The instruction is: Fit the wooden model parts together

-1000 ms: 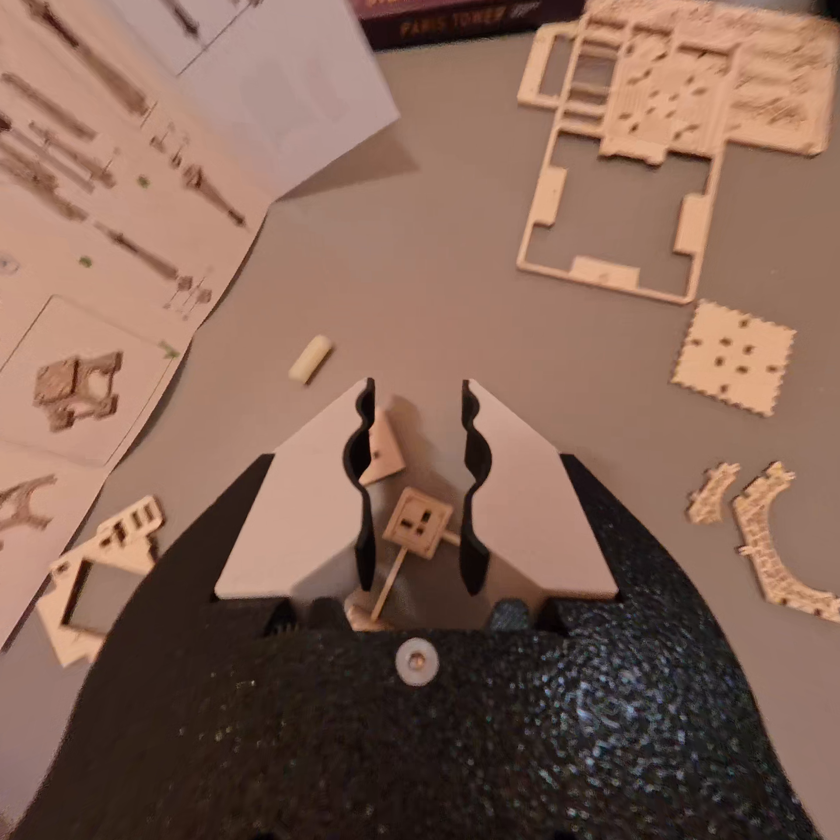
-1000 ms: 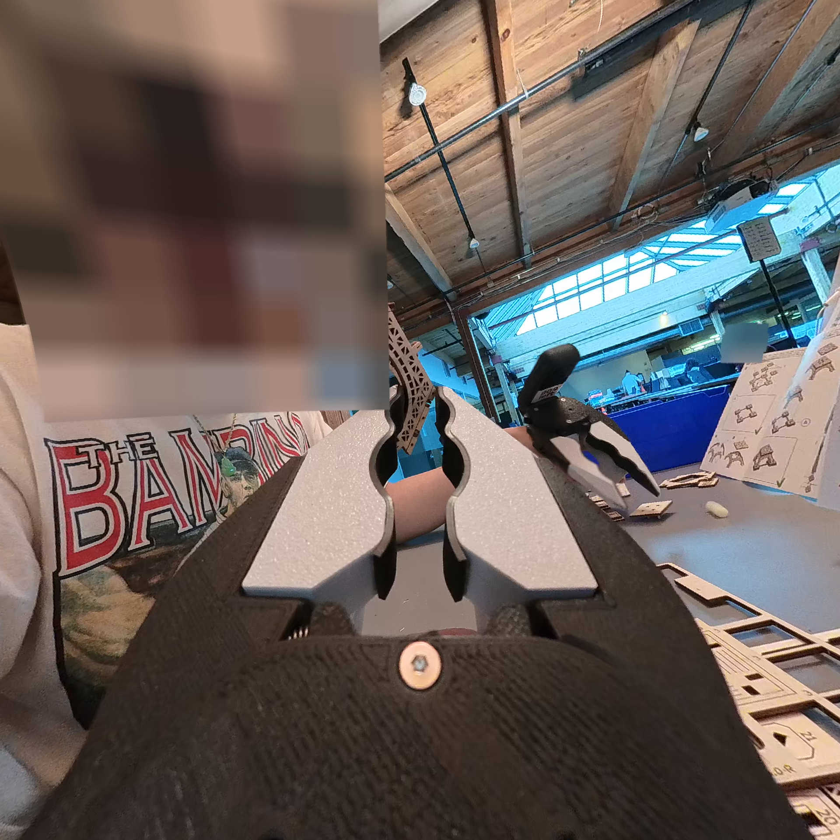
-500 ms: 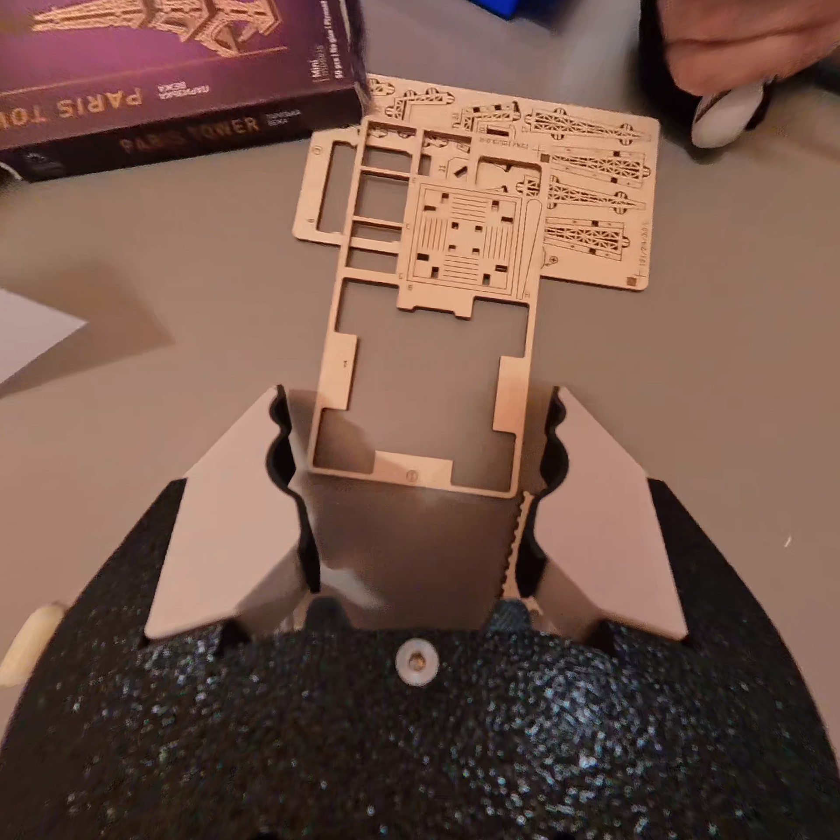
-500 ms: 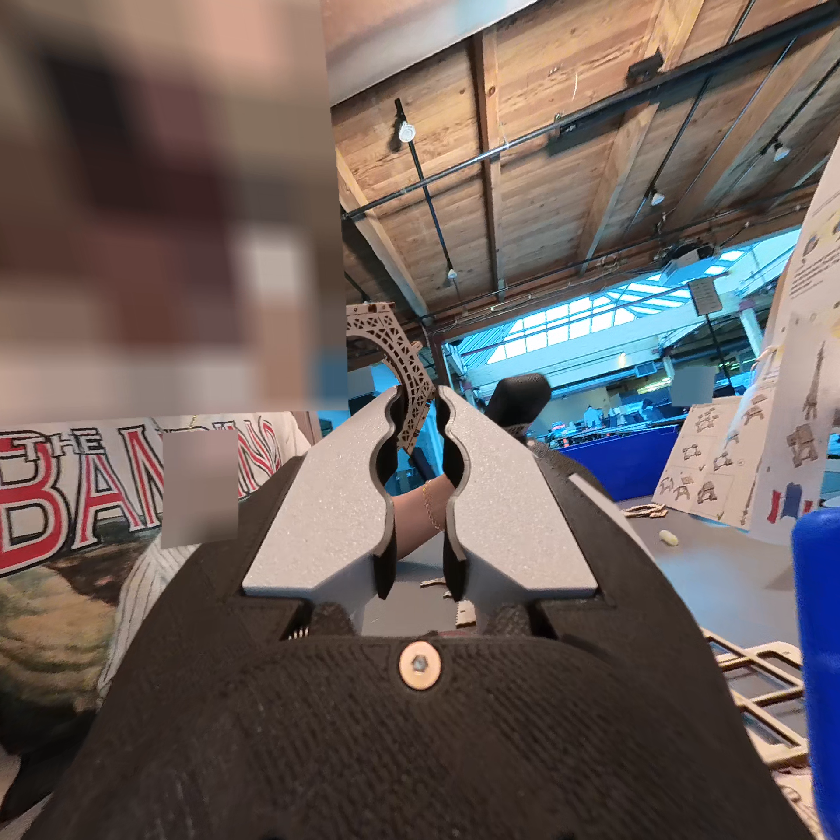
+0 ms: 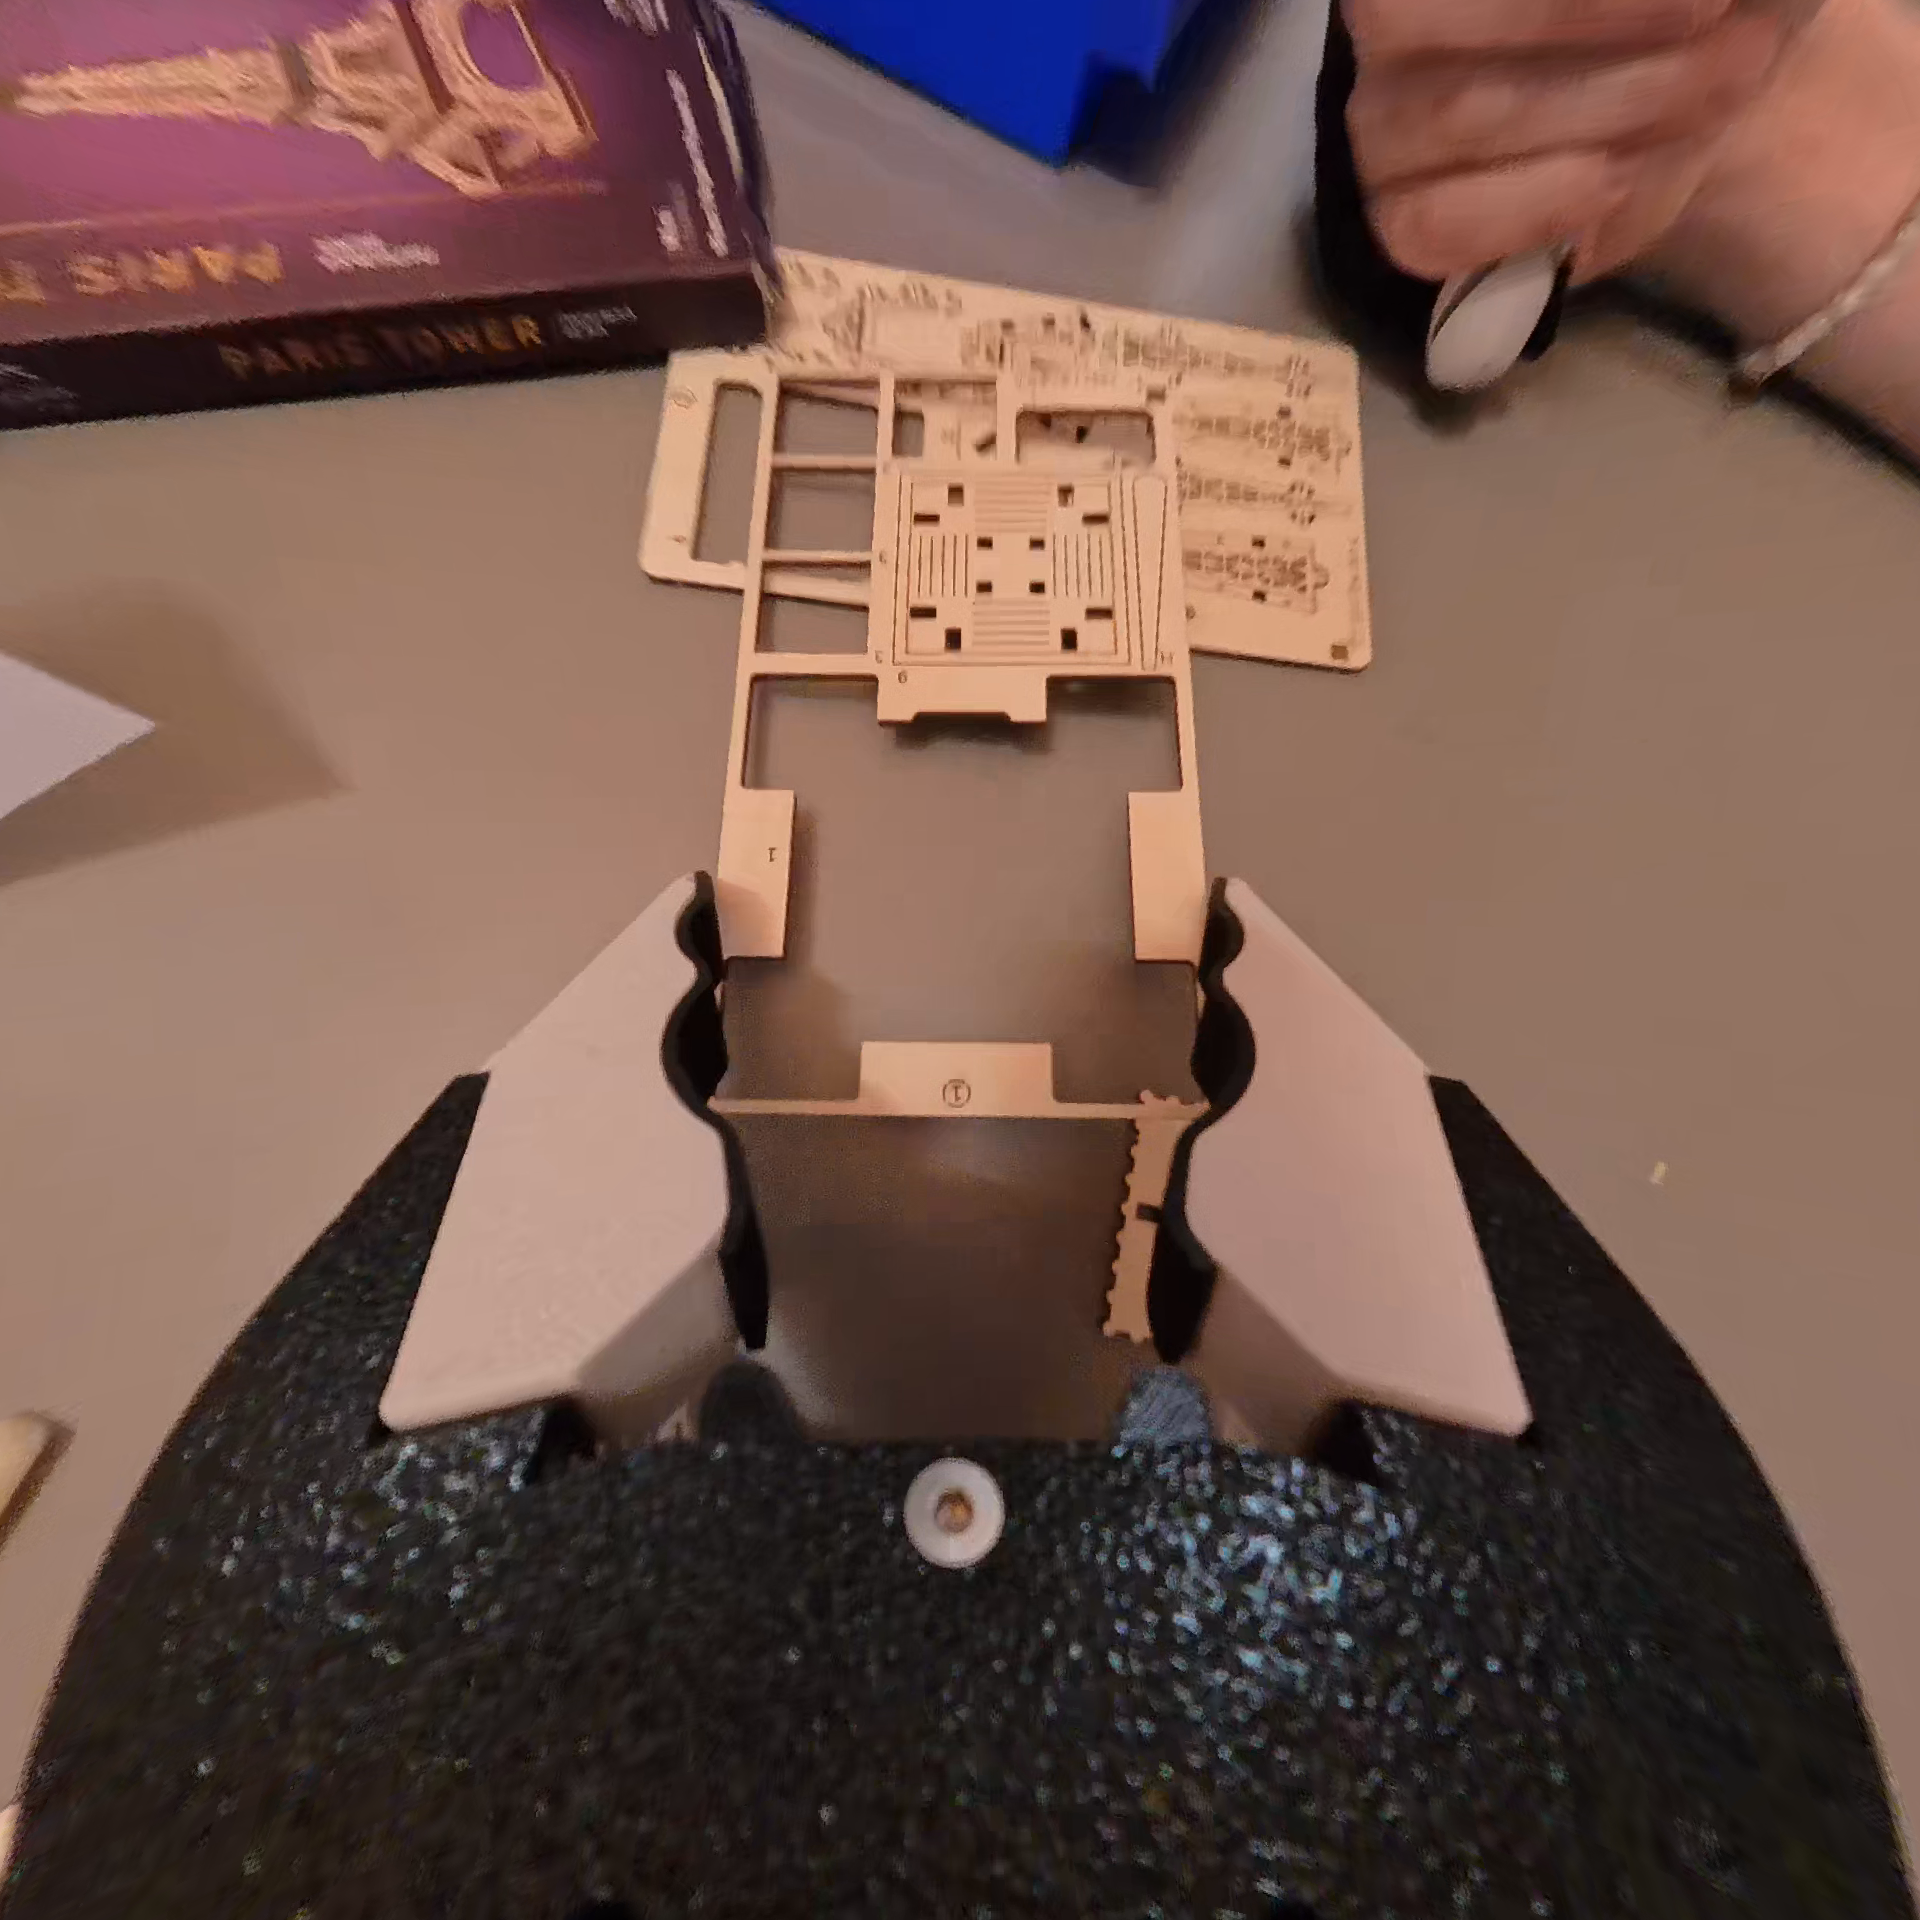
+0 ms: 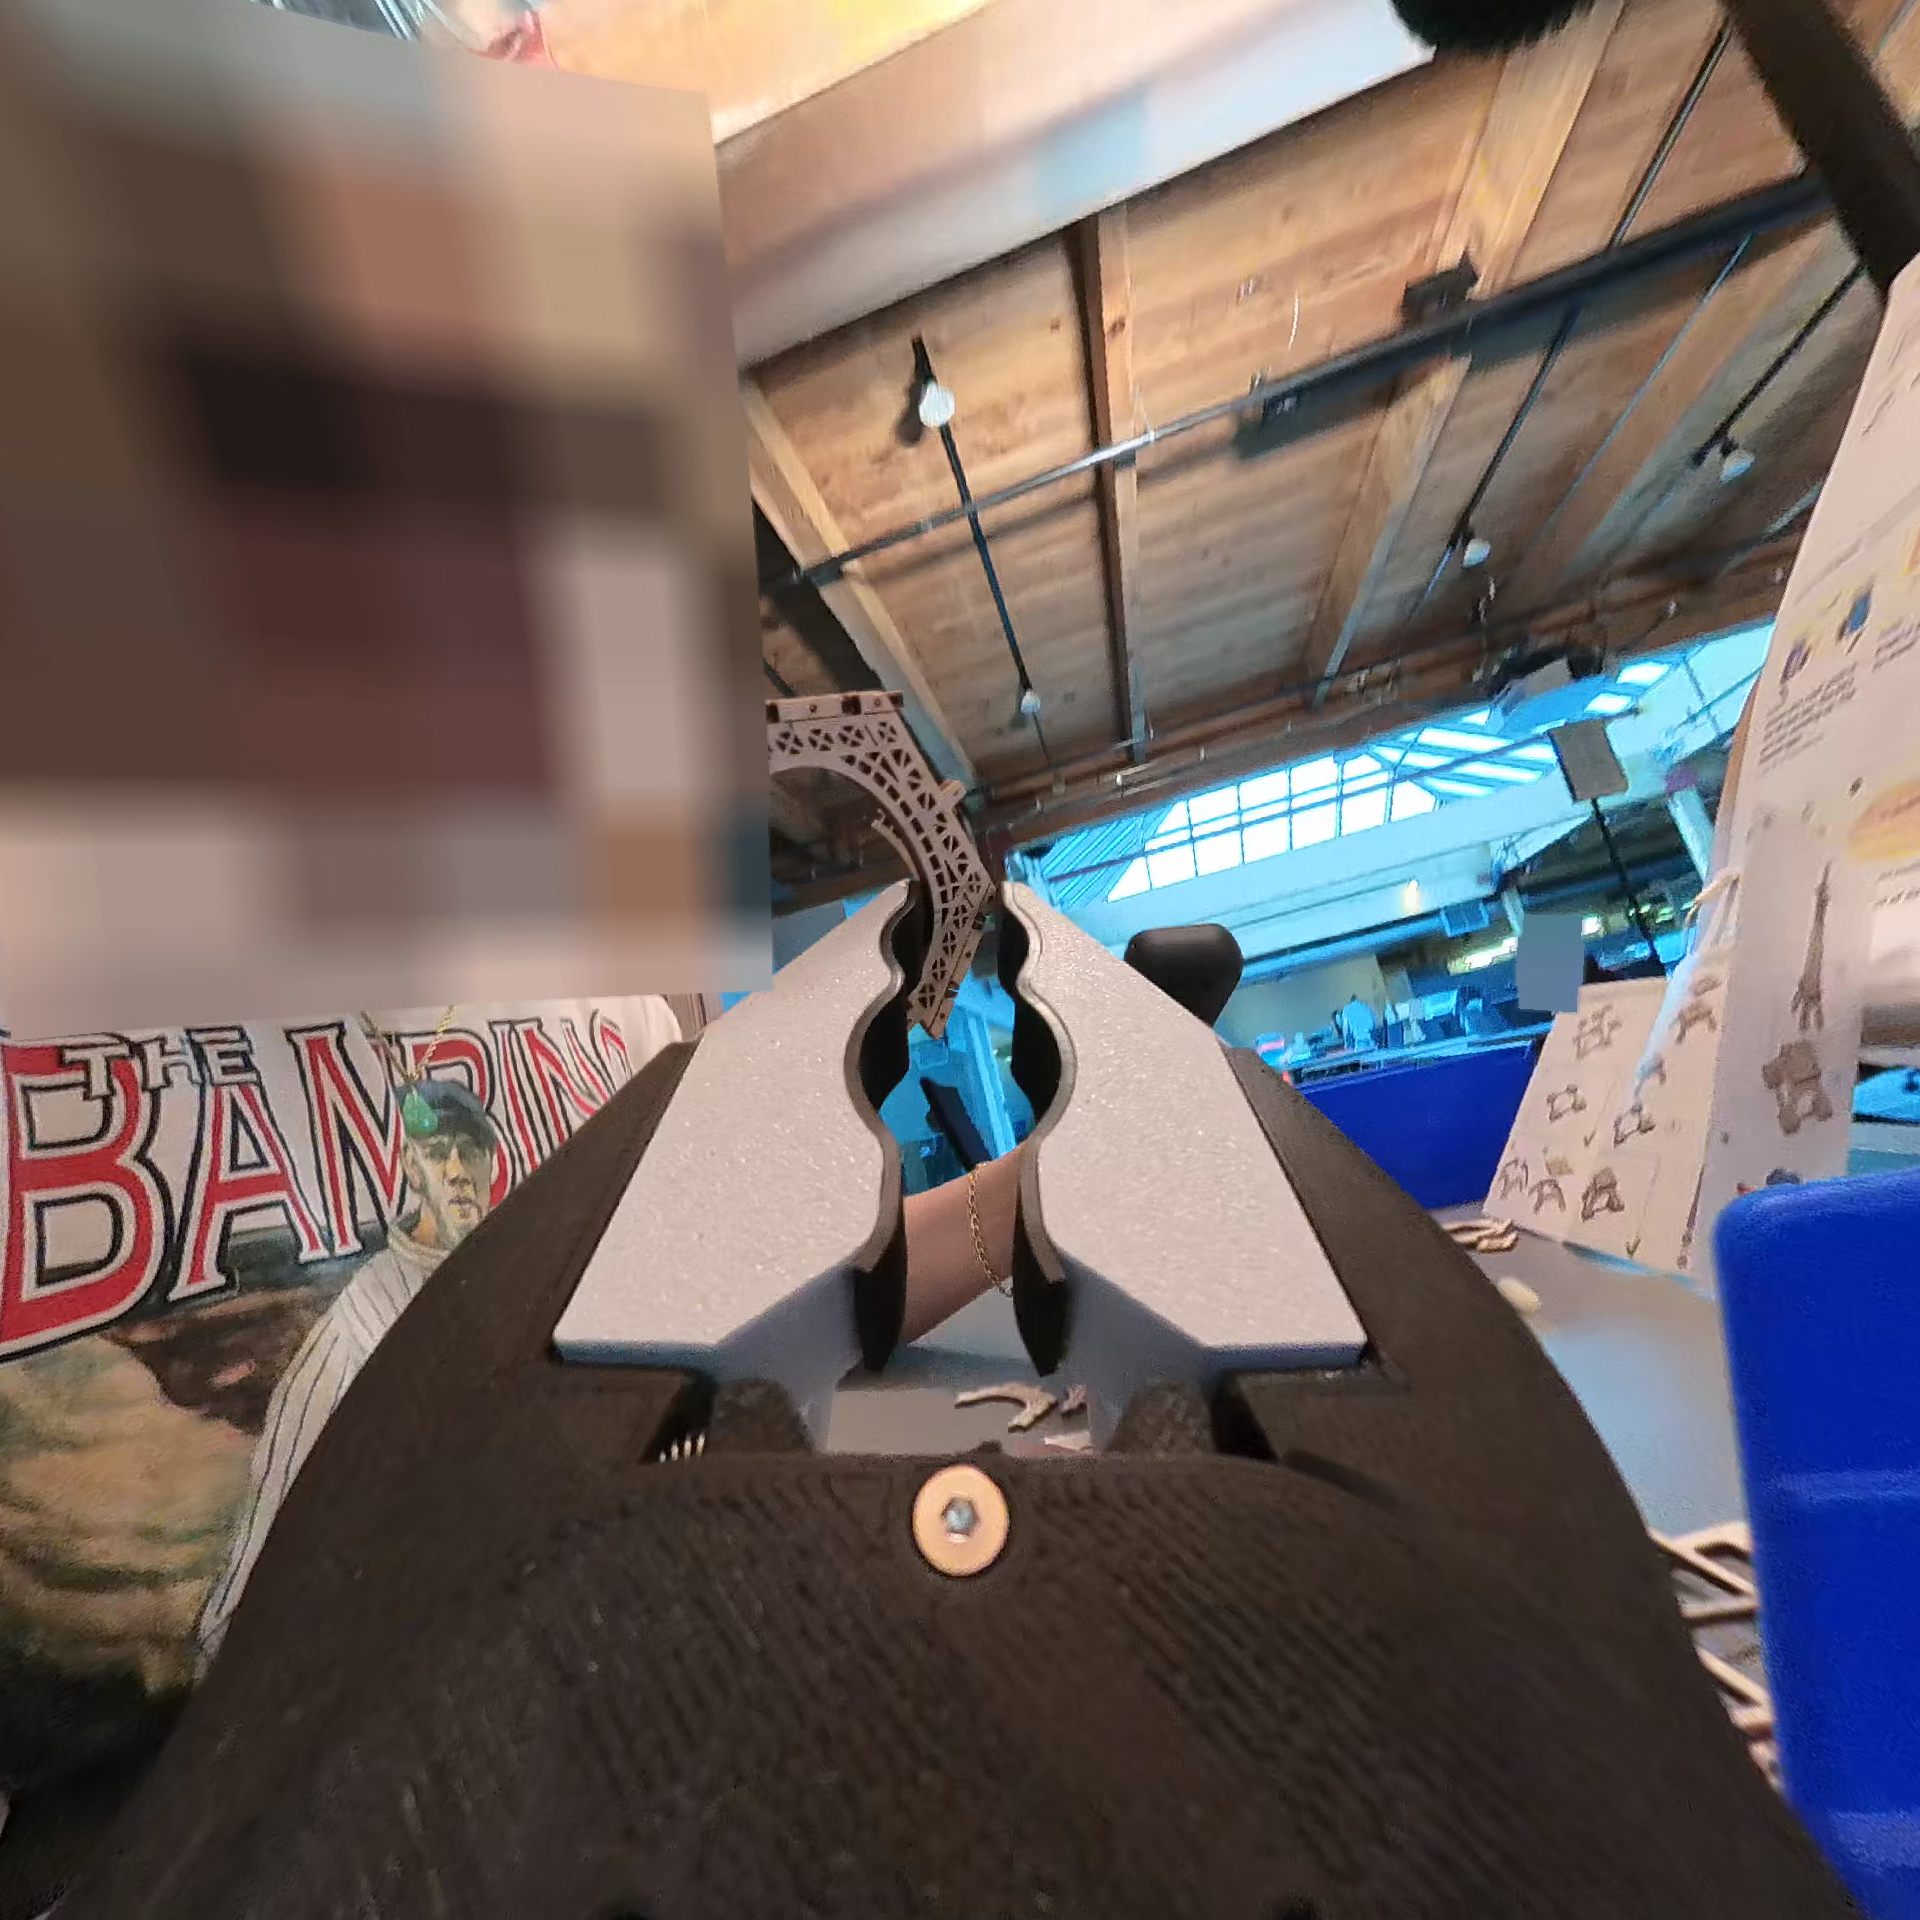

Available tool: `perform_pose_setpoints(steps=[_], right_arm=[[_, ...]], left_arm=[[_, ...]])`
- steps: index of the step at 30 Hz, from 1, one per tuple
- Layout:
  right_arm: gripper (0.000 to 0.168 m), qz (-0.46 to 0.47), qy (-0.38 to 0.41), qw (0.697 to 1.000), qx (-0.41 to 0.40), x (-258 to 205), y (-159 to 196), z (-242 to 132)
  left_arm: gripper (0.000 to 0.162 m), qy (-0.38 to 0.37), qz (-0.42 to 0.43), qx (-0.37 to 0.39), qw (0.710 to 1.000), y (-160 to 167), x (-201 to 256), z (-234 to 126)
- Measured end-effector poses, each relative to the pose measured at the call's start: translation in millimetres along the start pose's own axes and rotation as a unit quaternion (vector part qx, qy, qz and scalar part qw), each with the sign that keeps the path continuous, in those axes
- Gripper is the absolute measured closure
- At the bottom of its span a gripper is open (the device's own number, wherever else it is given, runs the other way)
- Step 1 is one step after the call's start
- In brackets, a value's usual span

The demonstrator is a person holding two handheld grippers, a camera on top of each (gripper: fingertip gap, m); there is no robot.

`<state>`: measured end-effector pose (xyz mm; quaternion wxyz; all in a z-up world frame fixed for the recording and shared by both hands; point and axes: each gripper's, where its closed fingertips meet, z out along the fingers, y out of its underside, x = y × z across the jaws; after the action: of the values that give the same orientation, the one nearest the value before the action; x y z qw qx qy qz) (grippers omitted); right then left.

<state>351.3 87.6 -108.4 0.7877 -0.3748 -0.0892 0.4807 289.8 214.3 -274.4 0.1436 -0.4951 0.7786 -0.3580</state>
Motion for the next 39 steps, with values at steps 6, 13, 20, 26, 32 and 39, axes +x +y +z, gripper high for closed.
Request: perform_pose_setpoints(steps=[6, 13, 20, 26, 32, 39], right_arm=[[0.158, -0.003, 0.001, 1.0, 0.008, 0, -3, -1], [0.158, 0.0, 0.001, 1.0, -0.004, 1, 2, 1], [0.159, 0.0, 0.002, 1.0, 0.002, 1, 0, 0], [0.158, -0.004, 0.003, 1.0, 0.015, 1, -6, -2], [0.158, -0.003, 0.002, 0.999, 0.033, 0, -12, -4], [0.158, 0.001, 0.0, 1.0, 0.022, 1, -6, -1]], left_arm=[[0.13, 0.003, -0.048, 0.125, 0.991, -33, -24, -63], [0.094, -0.005, -0.045, 0.109, 0.993, -28, -24, -56], [0.096, -0.081, 0.005, -0.067, 0.994, 10, -14, -7], [0.162, -0.133, 0.037, -0.079, 0.987, -1, -17, 3], [0.133, -0.12, -0.034, -0.068, 0.99, -15, -20, -1], [0.132, -0.112, -0.038, -0.166, 0.979, 12, -15, 5]])
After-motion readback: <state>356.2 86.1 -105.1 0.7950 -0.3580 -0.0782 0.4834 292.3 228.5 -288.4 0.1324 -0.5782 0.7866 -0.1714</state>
